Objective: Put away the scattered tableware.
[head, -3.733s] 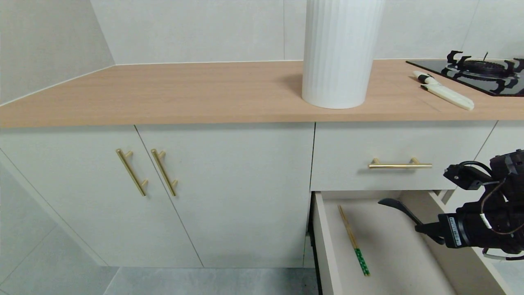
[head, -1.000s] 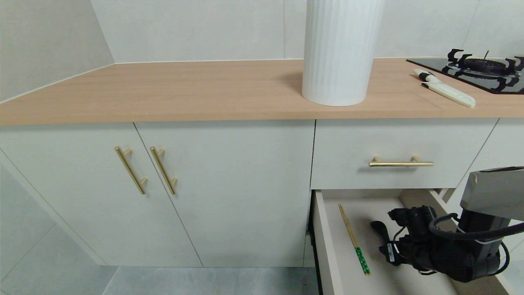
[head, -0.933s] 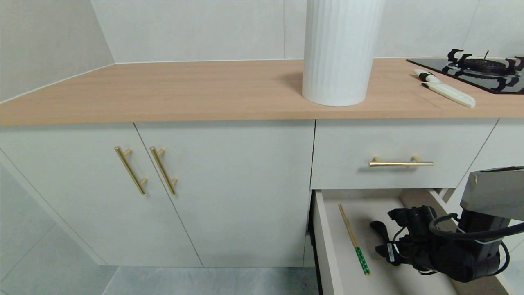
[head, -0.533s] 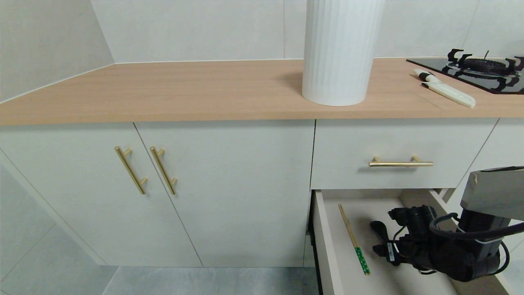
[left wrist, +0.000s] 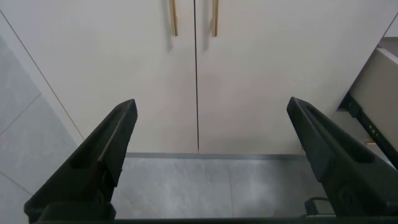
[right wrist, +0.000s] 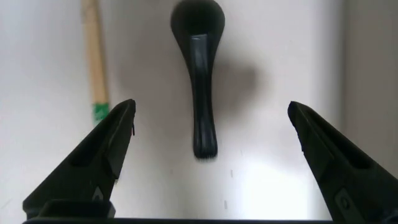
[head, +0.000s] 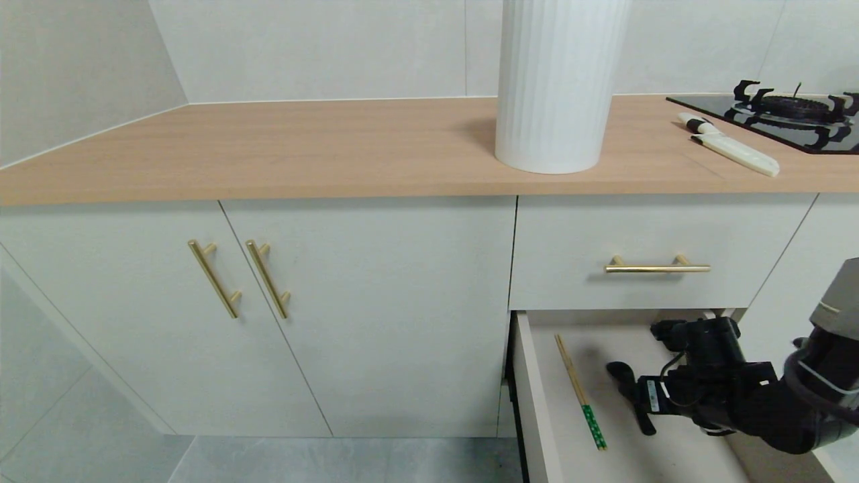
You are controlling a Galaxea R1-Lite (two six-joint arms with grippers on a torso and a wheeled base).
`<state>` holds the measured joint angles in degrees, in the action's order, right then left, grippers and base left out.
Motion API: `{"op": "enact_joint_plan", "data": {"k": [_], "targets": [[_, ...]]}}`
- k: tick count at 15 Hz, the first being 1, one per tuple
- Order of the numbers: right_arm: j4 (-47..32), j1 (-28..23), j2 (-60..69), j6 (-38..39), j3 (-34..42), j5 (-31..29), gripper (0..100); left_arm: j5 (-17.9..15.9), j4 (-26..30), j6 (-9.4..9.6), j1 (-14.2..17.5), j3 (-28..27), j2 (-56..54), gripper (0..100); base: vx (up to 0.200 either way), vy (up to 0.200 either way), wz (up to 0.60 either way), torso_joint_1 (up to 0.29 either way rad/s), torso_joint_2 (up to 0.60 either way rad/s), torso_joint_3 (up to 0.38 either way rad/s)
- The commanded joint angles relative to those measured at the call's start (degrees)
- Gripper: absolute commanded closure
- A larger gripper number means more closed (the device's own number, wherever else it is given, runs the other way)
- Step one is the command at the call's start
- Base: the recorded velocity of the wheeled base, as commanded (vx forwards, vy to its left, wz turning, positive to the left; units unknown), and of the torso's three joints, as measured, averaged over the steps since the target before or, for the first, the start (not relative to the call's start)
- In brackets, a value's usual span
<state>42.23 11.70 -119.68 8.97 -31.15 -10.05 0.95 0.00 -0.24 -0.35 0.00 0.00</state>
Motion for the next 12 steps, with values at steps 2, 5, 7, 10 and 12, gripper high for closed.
{"op": "enact_joint_plan", "data": {"k": [2,5,7,10,12], "targets": [[-11.03,2.18,15.17,-0.01,-0.32,1.43,0,0.02,0.0,-0.02,0.0,0.0,0.09,0,0.0,0.0,0.0,0.0,0.0,0.0],[-23.77,3.41,24.23,-0.01,-3.22,2.75,0,0.02,0.0,-0.02,0.0,0.0,0.09,0,0.0,0.0,0.0,0.0,0.0,0.0],[-29.22,3.77,28.8,-0.01,-4.45,3.63,0,0.02,0.09,0.24,0.0,0.0,0.09,0,0.0,0.0,0.0,0.0,0.0,0.0],[-33.26,5.61,33.19,-0.1,-5.06,4.68,0,-0.16,0.09,0.07,0.0,0.0,0.09,0,0.0,0.0,0.0,0.0,0.0,0.0],[-36.78,7.02,35.74,-0.18,-5.85,4.68,0,-0.07,0.0,-0.02,0.0,0.0,0.09,0,-0.1,0.0,0.0,0.004,0.0,0.004]]}}
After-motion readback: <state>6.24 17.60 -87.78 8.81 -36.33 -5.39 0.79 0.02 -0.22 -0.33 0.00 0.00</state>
